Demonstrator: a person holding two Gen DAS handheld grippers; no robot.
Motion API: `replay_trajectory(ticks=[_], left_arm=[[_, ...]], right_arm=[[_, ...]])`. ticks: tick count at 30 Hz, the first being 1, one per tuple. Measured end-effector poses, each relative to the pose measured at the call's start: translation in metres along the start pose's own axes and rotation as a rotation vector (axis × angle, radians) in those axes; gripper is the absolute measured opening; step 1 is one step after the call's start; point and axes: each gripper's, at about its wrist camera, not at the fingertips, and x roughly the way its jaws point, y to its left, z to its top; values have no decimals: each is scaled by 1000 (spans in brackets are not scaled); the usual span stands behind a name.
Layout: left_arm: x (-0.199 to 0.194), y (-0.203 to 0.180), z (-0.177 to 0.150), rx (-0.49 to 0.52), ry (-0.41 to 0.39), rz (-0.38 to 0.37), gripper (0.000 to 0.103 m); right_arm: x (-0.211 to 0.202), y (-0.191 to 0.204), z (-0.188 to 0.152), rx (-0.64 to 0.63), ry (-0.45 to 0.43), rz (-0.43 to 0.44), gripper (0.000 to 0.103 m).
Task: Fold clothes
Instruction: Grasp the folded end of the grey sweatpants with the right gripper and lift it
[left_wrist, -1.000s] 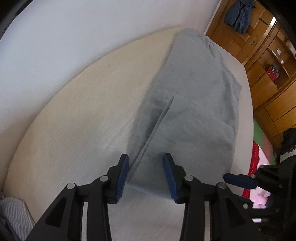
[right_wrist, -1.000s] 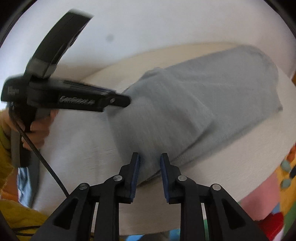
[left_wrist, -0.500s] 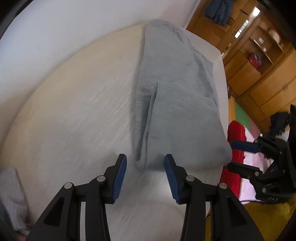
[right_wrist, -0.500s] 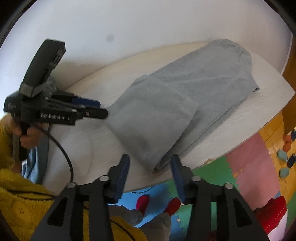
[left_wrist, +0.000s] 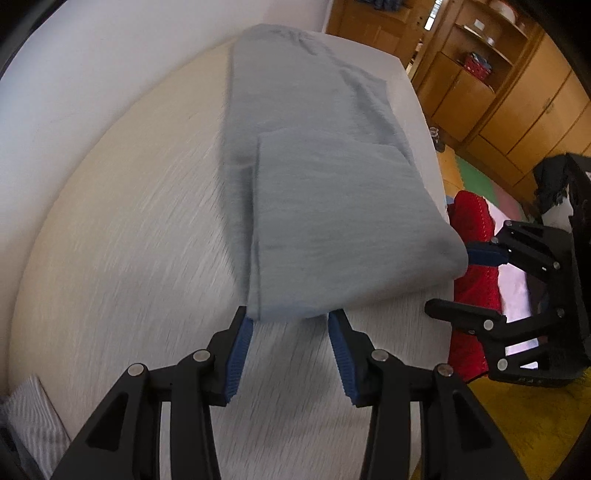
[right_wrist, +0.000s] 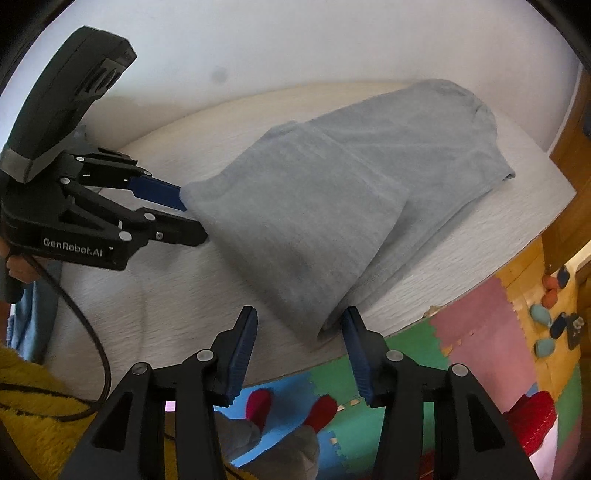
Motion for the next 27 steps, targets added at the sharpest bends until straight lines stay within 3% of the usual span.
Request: replay_trajectory(ticks=[2,4,6,12,19,27], left_arm=[[0,-1,0,4,-9,6,38],[-3,1,-4,-16,-20,-6,20],[-7,5,-5,-51,-28,-31,14],[-40,8,-11,-85,-80,-69,13],[-75,1,-18,-114,-110,-103,13],[-71,12,38,-114,-142,-40,13]], right_arm=[[0,-7,2,13,-4,-16,23],[-4,-16,4,45,-10,3,17],[-13,-23,7,65,-30,25,12],[-39,-30,12,65,-88,87,10],[-67,-60,21,105,-96,136,10],[-46,-101,63,208,-162,174,10]])
